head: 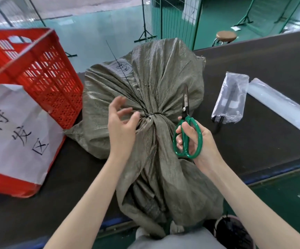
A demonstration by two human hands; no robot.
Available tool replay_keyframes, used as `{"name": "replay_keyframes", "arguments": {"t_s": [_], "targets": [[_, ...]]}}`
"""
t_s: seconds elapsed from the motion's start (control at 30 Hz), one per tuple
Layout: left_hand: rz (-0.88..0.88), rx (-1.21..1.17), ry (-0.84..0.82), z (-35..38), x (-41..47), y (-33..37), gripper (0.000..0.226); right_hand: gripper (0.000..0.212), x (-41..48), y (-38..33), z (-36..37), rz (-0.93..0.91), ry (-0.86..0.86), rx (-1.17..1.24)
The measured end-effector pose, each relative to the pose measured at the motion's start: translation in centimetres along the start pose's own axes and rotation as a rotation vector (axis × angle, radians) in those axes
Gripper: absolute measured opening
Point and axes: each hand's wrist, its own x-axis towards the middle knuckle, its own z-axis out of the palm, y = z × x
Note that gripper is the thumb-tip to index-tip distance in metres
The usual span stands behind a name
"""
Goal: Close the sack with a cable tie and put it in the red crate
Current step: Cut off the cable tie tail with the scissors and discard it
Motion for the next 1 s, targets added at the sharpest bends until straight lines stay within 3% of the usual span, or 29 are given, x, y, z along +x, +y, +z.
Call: {"name": "replay_keyframes", "arguments": {"t_s": [0.1,0.17,0.33,0.43,0.7,1.0], "targets": [[-0.073,0.041,-0.015,0.0,2.5,1.2,0.06,0.061,-0.4,0.1,0.3,-0.001,-0.076,0.04],[-0.068,0.043,-0.046,0.0,3.8,2.0,0.059,0.066,-0.6,0.2,0.5,0.005,-0.114,0.034],[0.004,-0.082,-0.123,-0.2,5.0,3.4,0.027,0.078,-1.0,0.6,1.1,0.022,-0.127,0.024],[0.053,-0.155,-0.129,-0.4,4.6,3.5,0.017,0.076,-1.3,0.9,1.2,0.038,-0.138,0.03],[0.197,-0.208,-0.069,-2.0,1.4,1.5,0.025,0.082,-2.2,1.5,1.5,0.108,-0.198,0.026],[0.198,-0.234,-0.001,-3.9,-1.6,0.1,0.024,0.077,-2.7,3.0,2.1,0.264,-0.331,0.01]]}}
